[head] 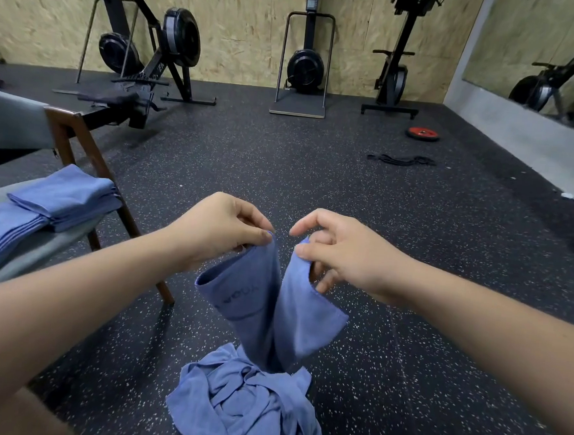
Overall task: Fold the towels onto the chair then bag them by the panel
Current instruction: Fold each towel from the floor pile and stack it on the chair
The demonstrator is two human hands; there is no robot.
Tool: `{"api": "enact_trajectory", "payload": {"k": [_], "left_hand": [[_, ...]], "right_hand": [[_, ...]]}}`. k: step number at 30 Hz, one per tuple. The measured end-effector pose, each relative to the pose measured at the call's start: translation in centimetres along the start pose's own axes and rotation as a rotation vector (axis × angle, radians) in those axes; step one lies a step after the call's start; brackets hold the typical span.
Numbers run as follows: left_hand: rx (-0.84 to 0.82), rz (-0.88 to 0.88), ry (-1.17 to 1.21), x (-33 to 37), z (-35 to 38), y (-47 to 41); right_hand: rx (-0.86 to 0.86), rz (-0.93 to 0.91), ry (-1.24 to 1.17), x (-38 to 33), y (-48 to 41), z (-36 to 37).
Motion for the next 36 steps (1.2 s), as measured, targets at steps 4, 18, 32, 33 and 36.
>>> {"api": "enact_trajectory", "payload": {"k": [4, 18, 32, 33, 36], "left_hand": [[-0.029, 0.050, 0.057, 1.3, 0.9, 0.9], [0.129, 0.315, -0.274, 6.5, 1.5, 3.9], [0.138, 0.493, -0.437, 8.3, 1.9, 5.0], [0.162, 0.515, -0.464, 8.4, 1.7, 5.0], [0.199, 0.593, -0.512, 8.5, 1.6, 4.9]], "right_hand": [[-0.029, 0.007, -0.018, -0.5, 0.1, 1.2], [0.015, -0.026, -0.062, -0.4, 0.2, 0.8], [0.248, -0.193, 0.402, -2.0, 0.0, -4.5], [0.270, -0.201, 0.419, -2.2, 0.0, -5.0], [0.296, -0.217, 0.457, -2.6, 0.3, -5.7]]}}
Point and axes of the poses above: each hand's wrist, its own y-axis away from the middle knuckle, its own z-axis out of the palm, x = y × z, the point moved 9 cm from there along -y, towards the middle knuckle, and after that the axes turned 3 degrees about -z, right-handed, at the moved point
